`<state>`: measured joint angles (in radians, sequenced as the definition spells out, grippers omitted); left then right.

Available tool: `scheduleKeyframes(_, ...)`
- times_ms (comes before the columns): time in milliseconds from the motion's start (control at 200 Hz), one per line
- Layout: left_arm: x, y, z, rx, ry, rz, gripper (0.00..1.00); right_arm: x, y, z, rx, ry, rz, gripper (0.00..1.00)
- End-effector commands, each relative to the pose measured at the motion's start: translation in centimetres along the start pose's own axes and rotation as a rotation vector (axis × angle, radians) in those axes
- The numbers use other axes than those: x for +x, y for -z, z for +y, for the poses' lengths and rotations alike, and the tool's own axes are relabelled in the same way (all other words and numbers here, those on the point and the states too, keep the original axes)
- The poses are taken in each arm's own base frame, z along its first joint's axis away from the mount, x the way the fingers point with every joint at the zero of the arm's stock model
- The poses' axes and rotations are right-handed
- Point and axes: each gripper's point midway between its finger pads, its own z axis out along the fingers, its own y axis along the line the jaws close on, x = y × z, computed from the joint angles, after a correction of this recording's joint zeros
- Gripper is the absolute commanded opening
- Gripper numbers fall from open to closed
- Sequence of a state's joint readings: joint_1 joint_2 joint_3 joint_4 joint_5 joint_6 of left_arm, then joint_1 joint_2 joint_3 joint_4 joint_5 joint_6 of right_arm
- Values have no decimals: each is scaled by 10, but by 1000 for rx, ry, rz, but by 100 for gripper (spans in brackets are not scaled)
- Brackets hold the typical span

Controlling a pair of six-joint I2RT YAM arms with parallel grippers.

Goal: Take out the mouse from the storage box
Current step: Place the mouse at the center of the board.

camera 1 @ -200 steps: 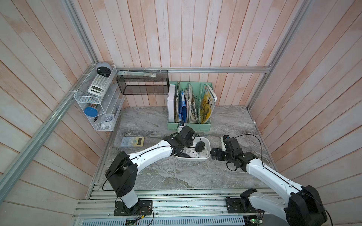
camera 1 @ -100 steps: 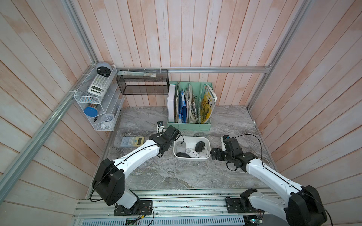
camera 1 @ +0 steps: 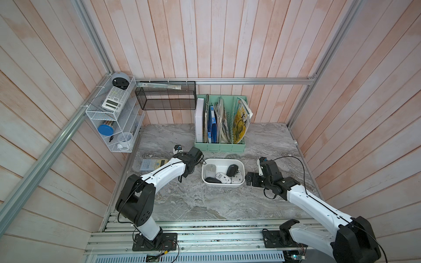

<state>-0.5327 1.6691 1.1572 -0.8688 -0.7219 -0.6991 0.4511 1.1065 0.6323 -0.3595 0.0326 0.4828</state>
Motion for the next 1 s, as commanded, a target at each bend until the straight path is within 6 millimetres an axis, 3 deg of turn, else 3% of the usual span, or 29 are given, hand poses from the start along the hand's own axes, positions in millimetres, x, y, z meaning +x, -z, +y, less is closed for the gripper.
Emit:
scheduleKeyframes(0,2,-8,4,-56,-41,3,23,5,1,-5,23,22,1,98)
scheduleKeyframes(600,15,-29,-11,-83,-154,63,24,2,6,-6,14,14,-42,98)
scheduleKeyframes(995,29,-38,-42,-47,-221,85,34,2,4,-6,17,12,-32,97)
